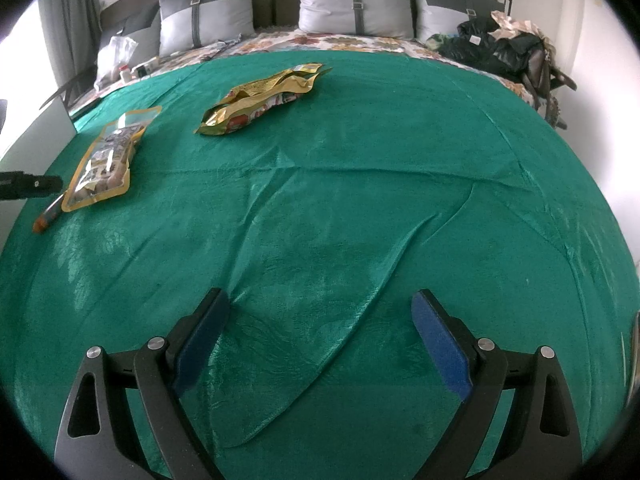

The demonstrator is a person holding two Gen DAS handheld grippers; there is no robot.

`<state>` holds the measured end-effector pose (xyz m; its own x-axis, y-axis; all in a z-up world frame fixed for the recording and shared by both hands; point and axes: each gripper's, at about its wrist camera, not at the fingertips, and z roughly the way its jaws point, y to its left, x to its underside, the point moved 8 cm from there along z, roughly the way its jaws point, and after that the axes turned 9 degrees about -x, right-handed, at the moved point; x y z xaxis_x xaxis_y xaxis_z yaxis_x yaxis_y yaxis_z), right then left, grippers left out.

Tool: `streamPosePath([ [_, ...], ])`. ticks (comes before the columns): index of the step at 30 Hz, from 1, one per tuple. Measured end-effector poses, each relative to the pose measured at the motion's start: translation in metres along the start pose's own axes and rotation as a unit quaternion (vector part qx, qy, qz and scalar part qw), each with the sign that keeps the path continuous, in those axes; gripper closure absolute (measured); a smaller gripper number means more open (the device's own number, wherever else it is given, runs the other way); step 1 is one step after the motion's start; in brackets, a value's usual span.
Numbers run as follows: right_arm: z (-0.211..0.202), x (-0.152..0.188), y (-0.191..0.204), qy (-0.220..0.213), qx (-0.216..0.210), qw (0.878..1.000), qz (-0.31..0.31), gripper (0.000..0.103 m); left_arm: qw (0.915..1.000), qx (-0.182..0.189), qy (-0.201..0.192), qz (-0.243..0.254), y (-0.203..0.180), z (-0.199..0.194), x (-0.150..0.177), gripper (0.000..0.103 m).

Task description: Organize snacks

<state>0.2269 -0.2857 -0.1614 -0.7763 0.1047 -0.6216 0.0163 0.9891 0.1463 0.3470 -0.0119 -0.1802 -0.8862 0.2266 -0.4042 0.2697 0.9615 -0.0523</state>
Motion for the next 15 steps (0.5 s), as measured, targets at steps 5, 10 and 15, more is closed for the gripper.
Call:
streamPosePath([
  [5, 0.000, 0.000, 0.000, 0.000, 0.000, 1.000, 0.000, 0.008, 0.9993, 0.010, -0.006, 0.037, -0.021, -0.003, 0.011, 0.031],
  [10, 0.000, 0.000, 0.000, 0.000, 0.000, 1.000, 0.000, 0.008, 0.9942, -0.060, -0.020, 0.087, -0.035, -0.003, 0.013, 0.037],
  [15, 0.000, 0.000, 0.000, 0.000, 0.000, 1.000, 0.000, 0.008, 0.9963, -0.069, -0.039, 0.032, -0.036, -0.014, 0.018, 0.087],
])
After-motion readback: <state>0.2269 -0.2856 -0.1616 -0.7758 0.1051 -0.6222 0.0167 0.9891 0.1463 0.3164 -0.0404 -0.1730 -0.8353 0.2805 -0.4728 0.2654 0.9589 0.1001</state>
